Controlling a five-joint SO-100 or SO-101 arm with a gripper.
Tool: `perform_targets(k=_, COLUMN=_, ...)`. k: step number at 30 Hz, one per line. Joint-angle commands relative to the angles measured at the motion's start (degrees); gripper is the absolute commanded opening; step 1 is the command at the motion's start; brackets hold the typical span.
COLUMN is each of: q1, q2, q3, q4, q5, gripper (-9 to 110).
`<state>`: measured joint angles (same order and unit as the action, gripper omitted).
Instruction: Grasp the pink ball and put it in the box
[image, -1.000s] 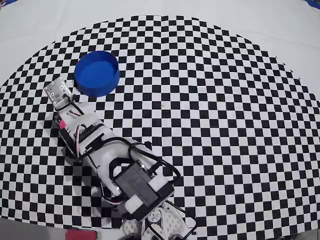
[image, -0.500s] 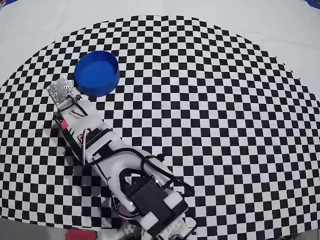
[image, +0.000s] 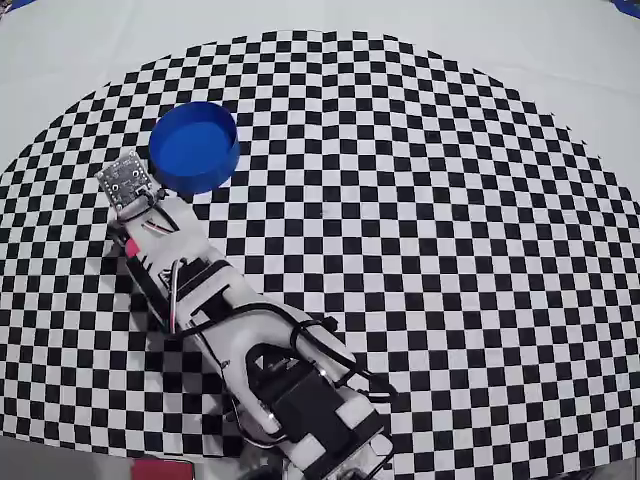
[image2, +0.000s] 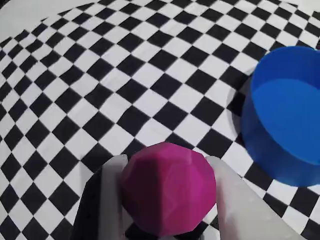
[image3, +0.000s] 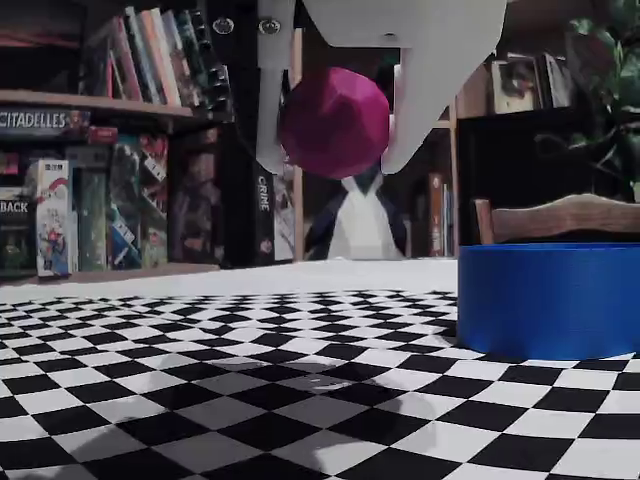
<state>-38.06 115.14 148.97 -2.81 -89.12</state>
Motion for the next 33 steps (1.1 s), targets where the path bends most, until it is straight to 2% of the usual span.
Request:
perform_targets(k=1, q1=1.05, q2=2.55, q3=-0.79, q4=-0.44, q5=-0.35, gripper=0)
perform_targets(k=33, q1=13.27, q2=3.69, q3=-1.14, q4=-4.04, q5=-0.35, gripper=0)
